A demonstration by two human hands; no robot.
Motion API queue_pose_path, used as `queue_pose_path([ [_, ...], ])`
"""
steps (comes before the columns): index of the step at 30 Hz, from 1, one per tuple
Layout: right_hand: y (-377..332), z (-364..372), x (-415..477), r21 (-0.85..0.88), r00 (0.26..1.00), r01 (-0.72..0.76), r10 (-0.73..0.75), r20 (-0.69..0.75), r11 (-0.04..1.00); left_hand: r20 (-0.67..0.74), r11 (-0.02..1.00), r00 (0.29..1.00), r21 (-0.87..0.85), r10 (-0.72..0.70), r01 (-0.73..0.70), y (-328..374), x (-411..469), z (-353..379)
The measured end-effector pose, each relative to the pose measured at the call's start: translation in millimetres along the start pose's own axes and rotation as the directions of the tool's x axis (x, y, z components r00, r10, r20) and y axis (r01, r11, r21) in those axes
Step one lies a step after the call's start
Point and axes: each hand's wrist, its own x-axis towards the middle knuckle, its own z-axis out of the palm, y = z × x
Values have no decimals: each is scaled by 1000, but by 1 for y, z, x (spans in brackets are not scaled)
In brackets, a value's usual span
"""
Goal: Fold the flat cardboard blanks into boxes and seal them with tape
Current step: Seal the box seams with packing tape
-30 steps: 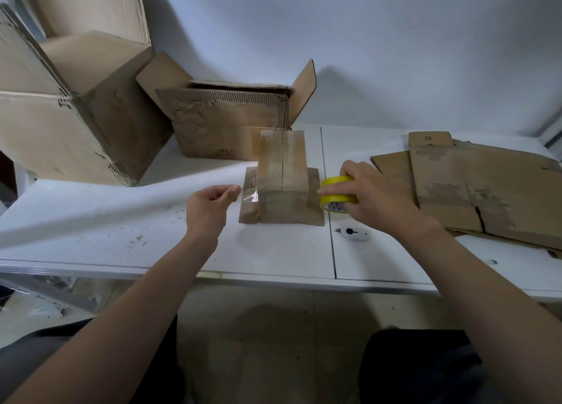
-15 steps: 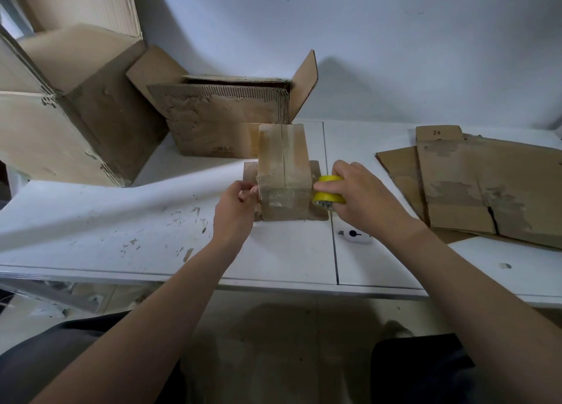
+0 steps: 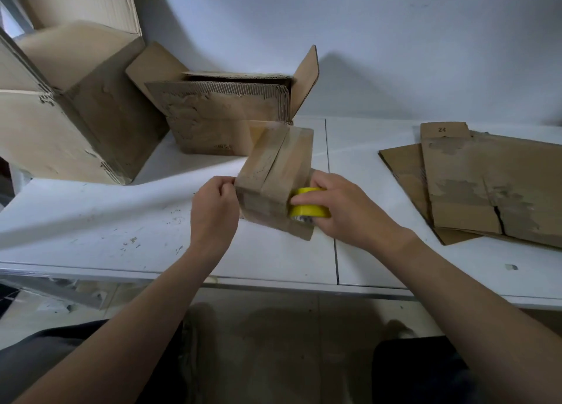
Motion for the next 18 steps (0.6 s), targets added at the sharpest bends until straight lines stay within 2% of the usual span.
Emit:
queue_pose_path([
  [5, -16, 6, -2, 21, 999, -14, 13, 36, 1000, 69, 998, 996, -23, -48, 50, 2, -11, -1],
  [10, -24, 13, -2, 30, 998, -48, 47, 41, 998, 51, 986, 997, 160, -61, 52, 4, -14, 12],
  [14, -18, 13, -2, 57, 993, -105, 101, 69, 993, 42, 987, 990, -80, -136, 139, 7, -5, 10],
  [18, -15, 14, -1, 82, 990, -111, 103, 91, 990, 40, 937, 962, -219, -268, 271, 3, 5, 3],
])
